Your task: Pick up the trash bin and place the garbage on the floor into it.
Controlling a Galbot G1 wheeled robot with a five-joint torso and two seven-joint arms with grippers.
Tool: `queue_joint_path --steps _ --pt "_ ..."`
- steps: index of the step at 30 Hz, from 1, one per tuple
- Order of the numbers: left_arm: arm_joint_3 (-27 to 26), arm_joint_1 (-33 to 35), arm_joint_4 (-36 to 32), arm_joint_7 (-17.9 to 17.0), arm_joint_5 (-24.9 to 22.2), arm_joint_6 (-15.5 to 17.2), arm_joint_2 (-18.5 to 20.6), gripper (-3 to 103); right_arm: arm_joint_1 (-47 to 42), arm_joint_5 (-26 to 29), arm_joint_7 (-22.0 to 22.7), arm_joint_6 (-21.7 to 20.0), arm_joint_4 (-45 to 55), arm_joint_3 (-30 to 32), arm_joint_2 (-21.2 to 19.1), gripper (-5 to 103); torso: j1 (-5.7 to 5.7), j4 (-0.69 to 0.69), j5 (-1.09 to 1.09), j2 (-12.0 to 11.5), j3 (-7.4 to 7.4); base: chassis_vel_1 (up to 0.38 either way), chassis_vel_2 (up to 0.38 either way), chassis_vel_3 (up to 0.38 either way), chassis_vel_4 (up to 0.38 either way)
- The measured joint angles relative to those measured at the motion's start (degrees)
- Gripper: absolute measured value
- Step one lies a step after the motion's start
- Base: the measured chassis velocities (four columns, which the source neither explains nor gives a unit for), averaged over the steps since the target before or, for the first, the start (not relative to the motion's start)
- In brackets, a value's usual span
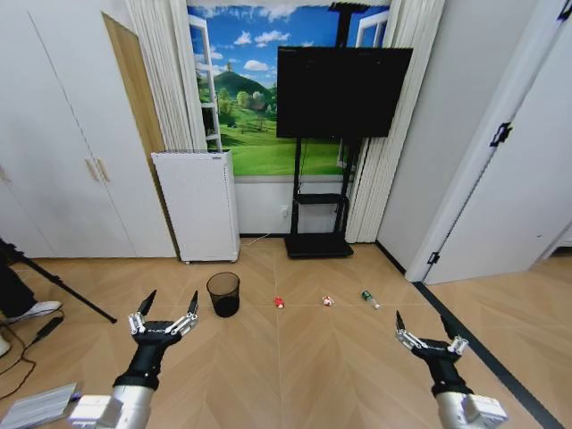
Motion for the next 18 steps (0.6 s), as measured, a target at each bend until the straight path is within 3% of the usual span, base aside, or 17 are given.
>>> queue_joint_path --steps 18 --pt "-0.7 0.4 0.0 0.0 -0.4 -0.2 0.4 100 0.0 3.7 -1.9 -1.8 0.5 0.6 -0.5 100 -0.01 0.00 0.00 0.0 0.00 0.000 0.000 0.000 0.000"
